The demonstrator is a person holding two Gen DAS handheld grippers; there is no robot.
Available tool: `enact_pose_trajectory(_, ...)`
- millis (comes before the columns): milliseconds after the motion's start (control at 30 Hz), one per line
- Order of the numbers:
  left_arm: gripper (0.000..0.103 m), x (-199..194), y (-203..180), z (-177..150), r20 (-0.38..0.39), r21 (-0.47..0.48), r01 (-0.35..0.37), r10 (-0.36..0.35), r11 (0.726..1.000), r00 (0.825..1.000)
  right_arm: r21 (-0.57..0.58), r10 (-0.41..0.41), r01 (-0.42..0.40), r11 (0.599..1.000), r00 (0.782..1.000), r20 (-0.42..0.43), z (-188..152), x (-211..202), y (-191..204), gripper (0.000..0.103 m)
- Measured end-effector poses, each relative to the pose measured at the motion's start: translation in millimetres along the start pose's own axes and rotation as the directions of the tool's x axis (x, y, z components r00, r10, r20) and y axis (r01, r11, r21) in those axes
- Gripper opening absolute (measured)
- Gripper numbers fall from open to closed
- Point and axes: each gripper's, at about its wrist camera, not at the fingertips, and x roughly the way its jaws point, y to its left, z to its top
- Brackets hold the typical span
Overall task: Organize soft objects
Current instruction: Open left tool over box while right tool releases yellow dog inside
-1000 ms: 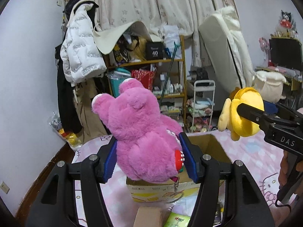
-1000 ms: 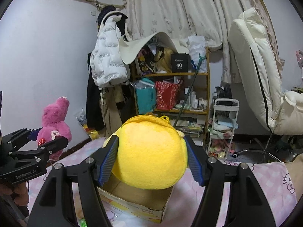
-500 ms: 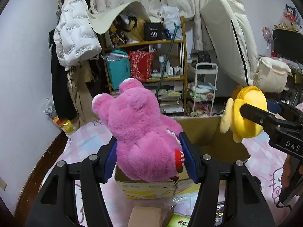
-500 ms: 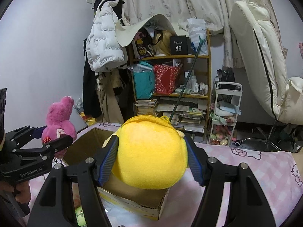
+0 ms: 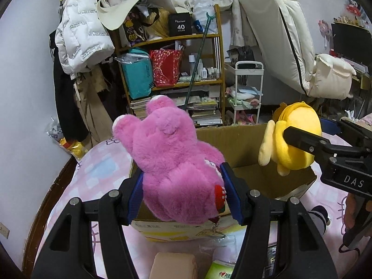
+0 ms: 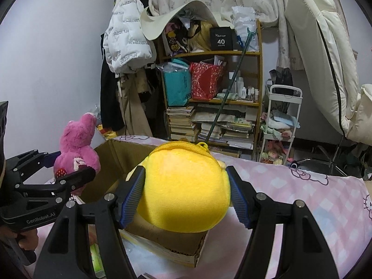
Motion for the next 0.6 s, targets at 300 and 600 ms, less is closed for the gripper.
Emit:
enact_pose_trajectory(300, 0.065, 1.7, -2.1, -3.8, -0.031, 0.006, -0.007, 0.007, 1.000, 0.999, -0.006, -0.013, 0.013, 1.000, 1.000, -0.027, -2.5, 2.5, 1.1, 0.076)
enact_pose_trajectory(600, 0.081, -6.7, -1.5, -2.4, -0.044, 0.000, -0.026, 0.026, 1.000, 0.999, 0.042, 0.007, -0.006, 0.999, 1.000, -0.027, -0.9, -3.2, -3.4, 0.079)
